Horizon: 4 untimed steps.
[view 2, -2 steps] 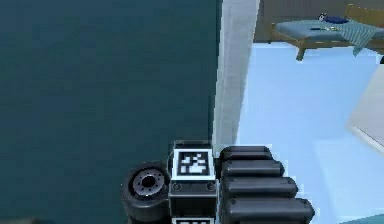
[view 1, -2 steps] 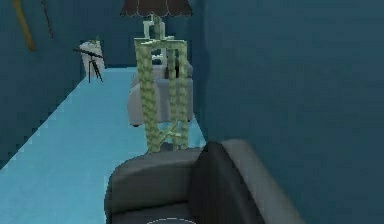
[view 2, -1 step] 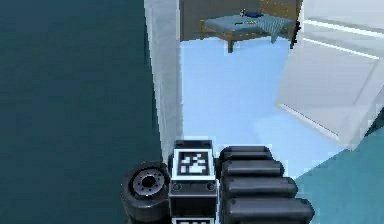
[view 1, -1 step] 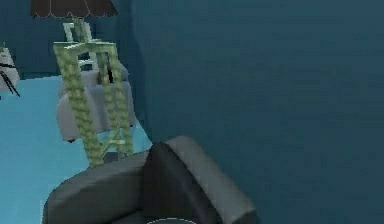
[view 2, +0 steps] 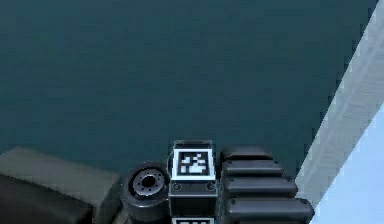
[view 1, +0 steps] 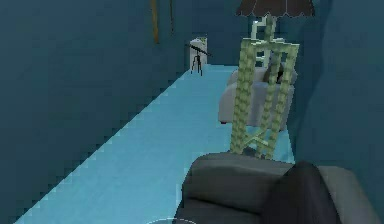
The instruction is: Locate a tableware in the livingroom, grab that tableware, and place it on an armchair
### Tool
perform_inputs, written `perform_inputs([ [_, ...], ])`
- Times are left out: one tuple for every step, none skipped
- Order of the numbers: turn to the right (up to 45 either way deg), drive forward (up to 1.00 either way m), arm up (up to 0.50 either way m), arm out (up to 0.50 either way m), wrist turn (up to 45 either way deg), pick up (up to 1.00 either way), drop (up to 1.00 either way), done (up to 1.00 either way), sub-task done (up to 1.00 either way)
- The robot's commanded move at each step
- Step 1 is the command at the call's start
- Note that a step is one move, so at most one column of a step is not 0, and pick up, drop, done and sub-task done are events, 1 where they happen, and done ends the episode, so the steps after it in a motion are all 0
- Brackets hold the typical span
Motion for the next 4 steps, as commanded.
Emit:
perform_inputs([
  [-9.0, 0.0, 0.0, 0.0, 0.0, 0.0, 0.0, 0.0, 0.0],
  [-45.0, 0.0, 0.0, 0.0, 0.0, 0.0, 0.0, 0.0, 0.0],
  [-15.0, 0.0, 0.0, 0.0, 0.0, 0.0, 0.0, 0.0, 0.0],
  [0.0, 0.15, 0.0, 0.0, 0.0, 0.0, 0.0, 0.0, 0.0],
])
